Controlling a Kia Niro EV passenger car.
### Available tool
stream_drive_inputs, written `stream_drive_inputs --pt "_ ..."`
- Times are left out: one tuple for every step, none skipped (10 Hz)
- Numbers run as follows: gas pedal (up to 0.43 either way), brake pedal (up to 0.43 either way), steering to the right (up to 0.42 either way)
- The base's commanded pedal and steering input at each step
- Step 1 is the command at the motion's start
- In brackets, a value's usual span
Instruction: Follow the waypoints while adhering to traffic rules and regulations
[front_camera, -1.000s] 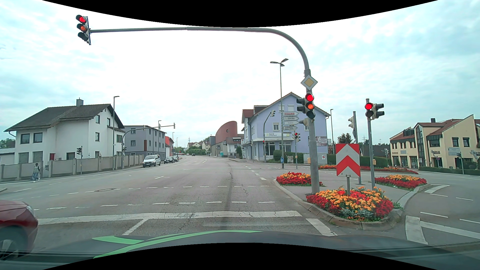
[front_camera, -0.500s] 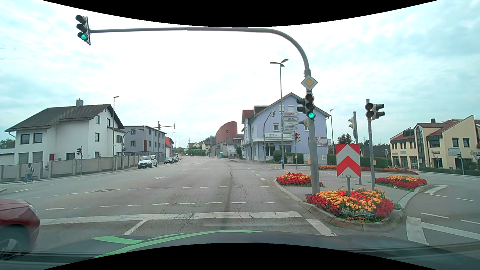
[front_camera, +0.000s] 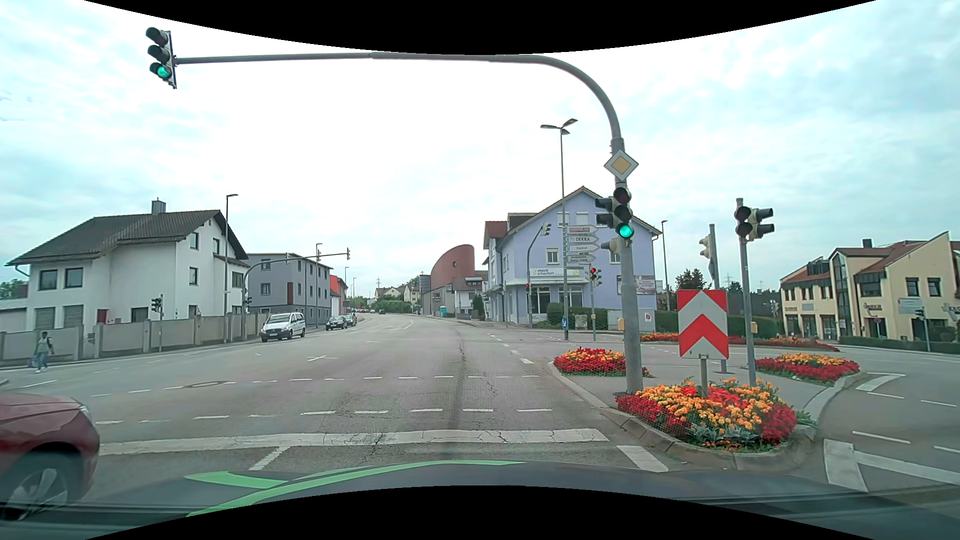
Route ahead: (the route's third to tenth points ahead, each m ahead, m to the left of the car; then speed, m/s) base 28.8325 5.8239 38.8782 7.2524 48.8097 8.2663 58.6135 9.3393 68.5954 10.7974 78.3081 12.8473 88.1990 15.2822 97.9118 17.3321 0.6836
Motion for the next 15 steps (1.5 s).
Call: stream_drive_inputs --pt "0.240 0.000 -0.020" --pt "0.248 0.000 -0.021" --pt "0.268 0.000 -0.023" --pt "0.280 0.000 -0.025" --pt "0.280 0.000 -0.025" --pt "0.280 0.000 -0.025" --pt "0.280 0.000 -0.025" --pt "0.280 0.000 -0.025" --pt "0.280 0.000 -0.025" --pt "0.280 0.000 -0.025" --pt "0.280 0.000 -0.025" --pt "0.280 0.000 -0.025" --pt "0.280 0.000 -0.025" --pt "0.280 0.000 -0.026" --pt "0.280 0.000 -0.026"
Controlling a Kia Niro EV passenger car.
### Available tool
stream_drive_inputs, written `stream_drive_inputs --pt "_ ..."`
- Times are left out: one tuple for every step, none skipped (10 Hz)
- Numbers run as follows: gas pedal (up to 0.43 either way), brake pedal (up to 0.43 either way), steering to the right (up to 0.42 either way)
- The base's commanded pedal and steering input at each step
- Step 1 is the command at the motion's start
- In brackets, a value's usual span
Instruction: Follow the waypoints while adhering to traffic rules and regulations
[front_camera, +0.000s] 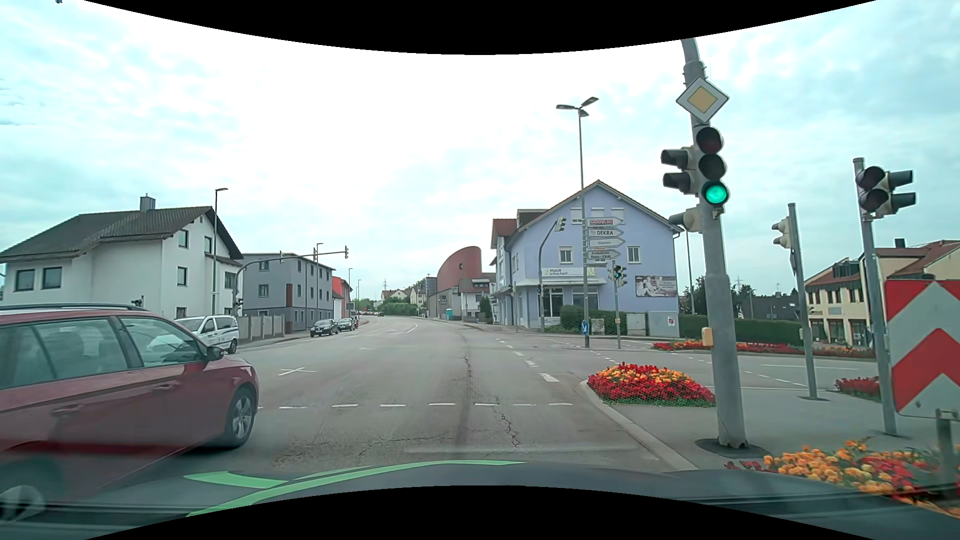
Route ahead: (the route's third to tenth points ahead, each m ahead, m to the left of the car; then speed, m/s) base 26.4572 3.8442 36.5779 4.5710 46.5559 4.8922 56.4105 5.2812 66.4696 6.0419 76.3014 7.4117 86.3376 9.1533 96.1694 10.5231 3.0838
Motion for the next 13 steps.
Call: stream_drive_inputs --pt "0.280 0.000 -0.026" --pt "0.280 0.000 -0.024" --pt "0.280 0.000 -0.021" --pt "0.280 0.000 -0.021" --pt "0.280 0.000 -0.021" --pt "0.268 0.000 -0.021" --pt "0.268 0.000 -0.021" --pt "0.268 0.000 -0.020" --pt "0.268 0.000 -0.018" --pt "0.268 0.000 -0.016" --pt "0.268 0.000 -0.016" --pt "0.268 0.000 -0.014" --pt "0.268 0.000 -0.011"
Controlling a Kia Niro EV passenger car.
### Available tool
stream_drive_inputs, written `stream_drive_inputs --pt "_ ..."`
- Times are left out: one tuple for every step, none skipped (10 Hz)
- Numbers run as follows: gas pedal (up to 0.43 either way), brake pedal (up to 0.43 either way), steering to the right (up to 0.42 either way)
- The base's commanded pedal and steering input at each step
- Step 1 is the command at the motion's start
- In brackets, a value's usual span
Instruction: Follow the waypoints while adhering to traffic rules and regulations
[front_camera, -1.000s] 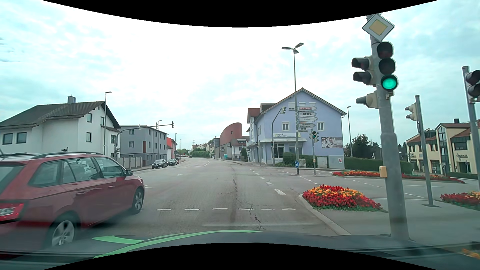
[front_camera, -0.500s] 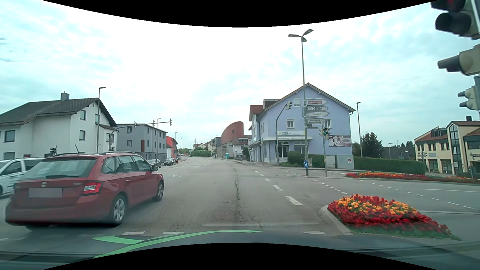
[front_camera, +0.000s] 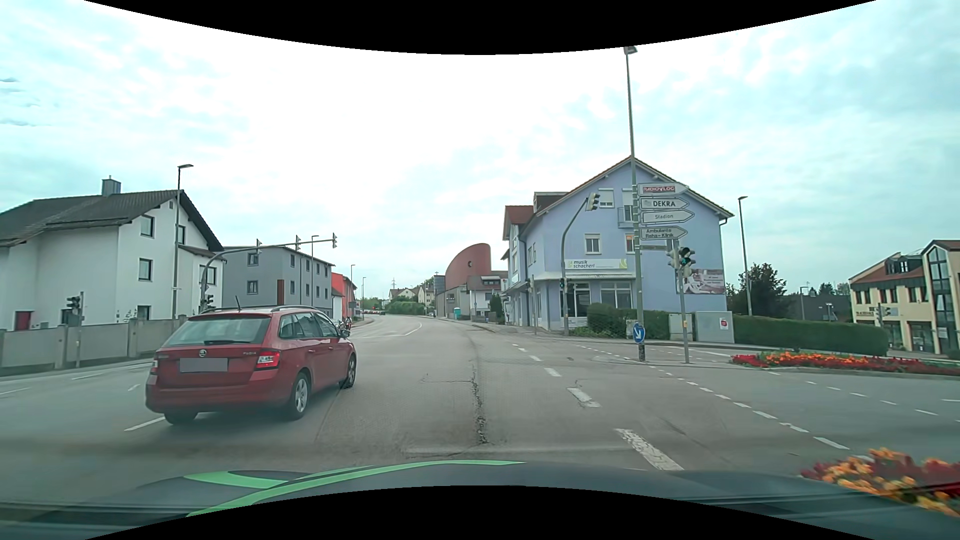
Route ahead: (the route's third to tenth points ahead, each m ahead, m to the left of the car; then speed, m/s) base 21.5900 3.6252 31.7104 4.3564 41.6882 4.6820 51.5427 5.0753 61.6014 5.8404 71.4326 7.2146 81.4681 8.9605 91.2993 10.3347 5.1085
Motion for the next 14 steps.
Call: stream_drive_inputs --pt "0.268 0.000 -0.009" --pt "0.268 0.000 -0.008" --pt "0.268 0.000 -0.008" --pt "0.268 0.000 -0.006" --pt "0.268 0.000 -0.006" --pt "0.268 0.000 -0.006" --pt "0.260 0.000 -0.006" --pt "0.260 0.000 -0.008" --pt "0.260 0.000 -0.010" --pt "0.260 0.000 -0.010" --pt "0.248 0.000 -0.011" --pt "0.240 0.000 -0.013" --pt "0.240 0.000 -0.016" --pt "0.240 0.000 -0.017"
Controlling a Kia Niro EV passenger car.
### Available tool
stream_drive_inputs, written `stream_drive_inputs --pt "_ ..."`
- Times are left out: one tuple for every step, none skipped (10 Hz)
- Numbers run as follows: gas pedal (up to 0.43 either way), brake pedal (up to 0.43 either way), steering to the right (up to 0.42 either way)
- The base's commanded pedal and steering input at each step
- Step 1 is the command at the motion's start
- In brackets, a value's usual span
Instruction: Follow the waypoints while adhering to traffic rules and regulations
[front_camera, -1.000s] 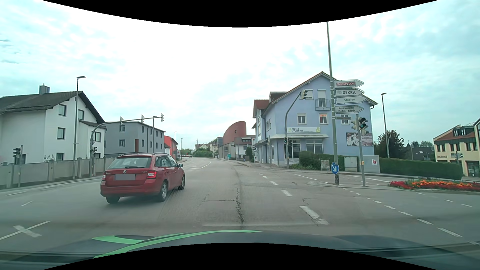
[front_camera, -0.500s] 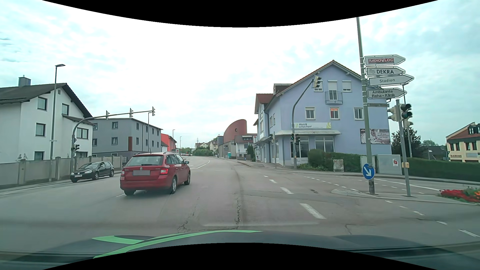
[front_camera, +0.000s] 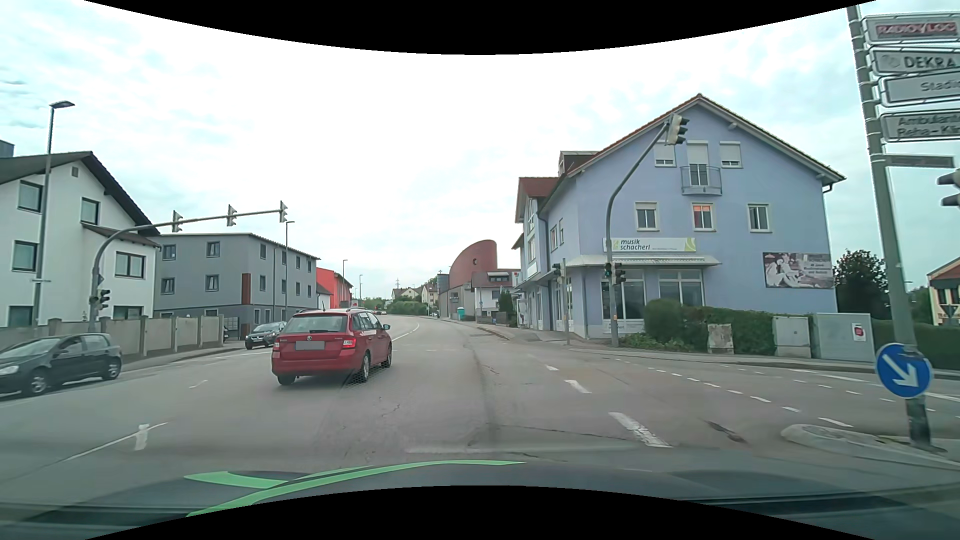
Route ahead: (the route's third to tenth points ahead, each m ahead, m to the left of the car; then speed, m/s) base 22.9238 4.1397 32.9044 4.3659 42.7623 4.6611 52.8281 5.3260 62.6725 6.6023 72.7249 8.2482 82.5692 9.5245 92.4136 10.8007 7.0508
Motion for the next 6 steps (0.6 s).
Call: stream_drive_inputs --pt "0.240 0.000 -0.017" --pt "0.240 0.000 -0.017" --pt "0.240 0.000 -0.017" --pt "0.240 0.000 -0.017" --pt "0.228 0.000 -0.017" --pt "0.228 0.000 -0.015"
